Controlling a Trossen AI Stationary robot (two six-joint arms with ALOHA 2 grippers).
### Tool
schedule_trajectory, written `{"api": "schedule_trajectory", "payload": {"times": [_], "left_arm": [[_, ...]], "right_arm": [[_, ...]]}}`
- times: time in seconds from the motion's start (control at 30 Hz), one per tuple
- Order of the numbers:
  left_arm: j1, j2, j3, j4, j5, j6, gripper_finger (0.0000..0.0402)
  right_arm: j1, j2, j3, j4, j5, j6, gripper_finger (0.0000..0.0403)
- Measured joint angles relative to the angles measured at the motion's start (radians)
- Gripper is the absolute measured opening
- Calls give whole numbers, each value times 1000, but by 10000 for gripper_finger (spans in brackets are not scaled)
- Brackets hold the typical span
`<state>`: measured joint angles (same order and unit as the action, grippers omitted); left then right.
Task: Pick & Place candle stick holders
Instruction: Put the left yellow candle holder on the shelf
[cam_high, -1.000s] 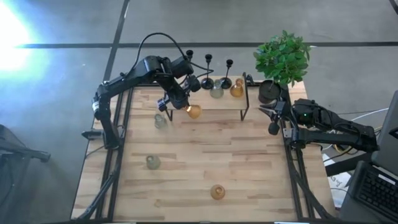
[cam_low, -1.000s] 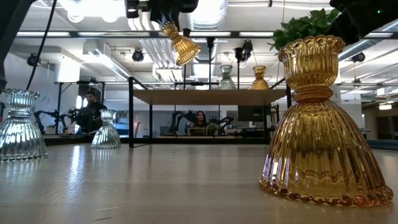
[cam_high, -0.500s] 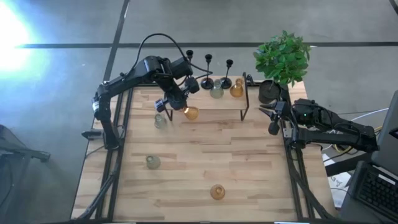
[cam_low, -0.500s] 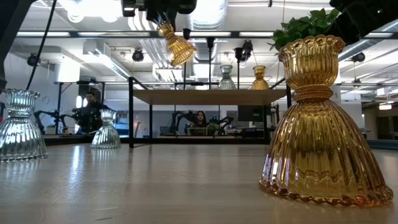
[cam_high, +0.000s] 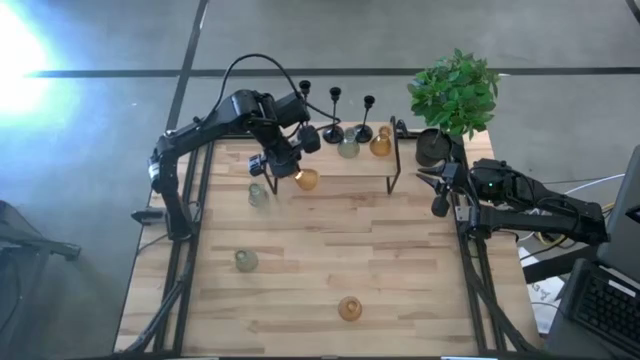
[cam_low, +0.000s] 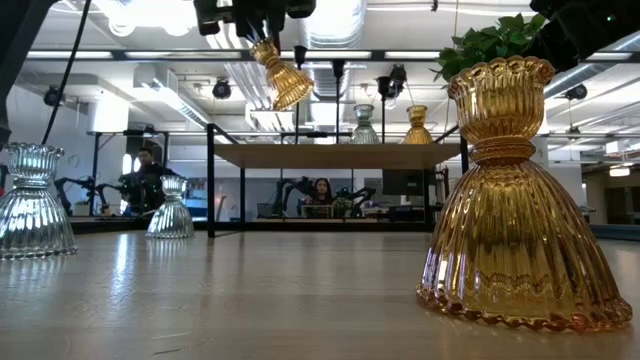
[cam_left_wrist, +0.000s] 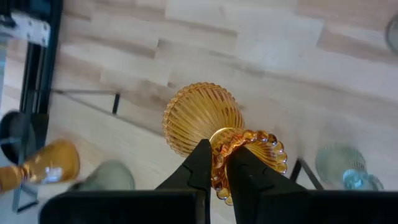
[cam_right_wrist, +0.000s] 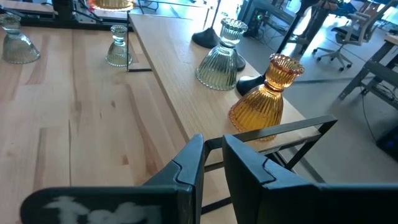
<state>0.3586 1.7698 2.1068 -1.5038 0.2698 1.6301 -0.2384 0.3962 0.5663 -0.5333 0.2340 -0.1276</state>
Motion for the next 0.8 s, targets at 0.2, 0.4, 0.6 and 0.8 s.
{"api": "schedule_trajectory", "payload": {"times": [0.2,0.4,0.6,0.8], "left_arm": [[34,52,18,-3,49,68,31],[59,110,51,4,-9,196,31],[65,161,74,12,-106,201,31],[64,158,71,42,-170,134,31]], "right_arm": [[0,0,0,0,0,0,52],[0,0,0,0,0,0,52],[0,0,0,0,0,0,52],[0,0,0,0,0,0,52]]}}
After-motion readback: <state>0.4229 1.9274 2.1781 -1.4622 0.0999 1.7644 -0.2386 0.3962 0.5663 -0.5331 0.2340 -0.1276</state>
